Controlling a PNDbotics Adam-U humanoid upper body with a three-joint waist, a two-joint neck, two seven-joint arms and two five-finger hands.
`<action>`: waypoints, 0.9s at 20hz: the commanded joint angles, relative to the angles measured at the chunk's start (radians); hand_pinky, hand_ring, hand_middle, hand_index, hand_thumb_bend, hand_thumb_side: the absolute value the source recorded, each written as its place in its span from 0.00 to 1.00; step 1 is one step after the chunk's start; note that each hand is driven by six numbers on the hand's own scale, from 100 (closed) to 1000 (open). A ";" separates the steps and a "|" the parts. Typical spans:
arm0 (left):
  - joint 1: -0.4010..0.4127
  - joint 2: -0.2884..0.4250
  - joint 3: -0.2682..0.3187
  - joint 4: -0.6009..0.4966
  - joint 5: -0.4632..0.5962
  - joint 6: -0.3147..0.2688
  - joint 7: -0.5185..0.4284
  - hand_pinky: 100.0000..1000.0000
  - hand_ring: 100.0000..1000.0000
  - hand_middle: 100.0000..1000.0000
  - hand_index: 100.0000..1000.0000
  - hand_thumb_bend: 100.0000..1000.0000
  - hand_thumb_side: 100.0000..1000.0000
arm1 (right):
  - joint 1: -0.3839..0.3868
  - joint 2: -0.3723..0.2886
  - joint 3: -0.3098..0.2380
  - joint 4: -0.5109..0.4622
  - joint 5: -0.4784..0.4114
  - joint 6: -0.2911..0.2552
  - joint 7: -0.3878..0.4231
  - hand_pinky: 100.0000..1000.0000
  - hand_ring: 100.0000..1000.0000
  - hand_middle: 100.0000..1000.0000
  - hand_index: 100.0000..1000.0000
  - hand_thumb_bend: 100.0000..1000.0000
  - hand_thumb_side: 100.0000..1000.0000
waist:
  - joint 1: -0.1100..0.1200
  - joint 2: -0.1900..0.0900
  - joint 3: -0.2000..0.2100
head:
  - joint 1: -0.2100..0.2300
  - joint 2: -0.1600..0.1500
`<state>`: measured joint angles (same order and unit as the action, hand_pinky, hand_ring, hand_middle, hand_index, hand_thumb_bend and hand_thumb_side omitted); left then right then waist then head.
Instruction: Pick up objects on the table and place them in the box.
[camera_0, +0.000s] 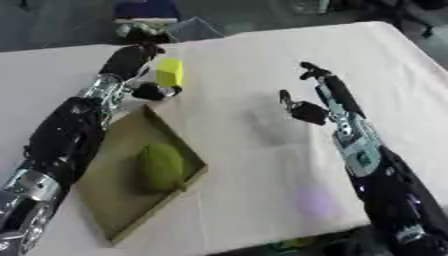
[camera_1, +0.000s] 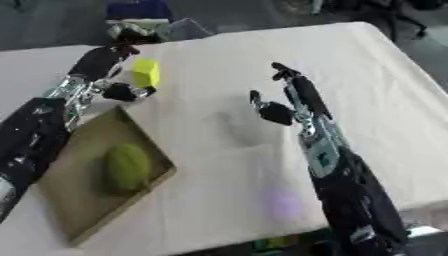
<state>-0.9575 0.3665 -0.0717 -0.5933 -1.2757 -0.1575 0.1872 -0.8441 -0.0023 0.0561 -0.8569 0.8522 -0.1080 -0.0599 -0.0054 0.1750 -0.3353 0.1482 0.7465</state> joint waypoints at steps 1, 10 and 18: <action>-0.022 0.019 0.003 -0.019 0.008 0.005 0.016 0.78 0.78 0.84 0.91 0.50 0.67 | -0.024 -0.004 -0.001 -0.014 -0.005 -0.005 0.001 0.75 0.95 0.73 0.96 0.17 0.41 | -0.001 -0.011 -0.003 | -0.002 -0.015; -0.028 0.031 0.014 -0.015 0.066 0.021 0.013 0.75 0.74 0.82 0.90 0.42 0.68 | -0.038 -0.008 0.000 -0.020 -0.017 -0.009 0.003 0.75 0.95 0.73 0.96 0.14 0.40 | 0.000 0.015 -0.023 | -0.010 -0.034; -0.022 0.030 0.016 -0.006 0.137 0.023 -0.005 0.61 0.51 0.66 0.79 0.01 0.31 | -0.049 -0.011 -0.001 -0.014 -0.025 -0.009 0.004 0.75 0.95 0.73 0.96 0.16 0.41 | -0.004 0.027 -0.036 | -0.003 -0.044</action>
<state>-0.9602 0.3727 -0.0599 -0.5932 -1.1502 -0.1350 0.1880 -0.8706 -0.0027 0.0561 -0.8570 0.8332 -0.1145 -0.0548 -0.0064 0.2168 -0.3699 0.1428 0.7151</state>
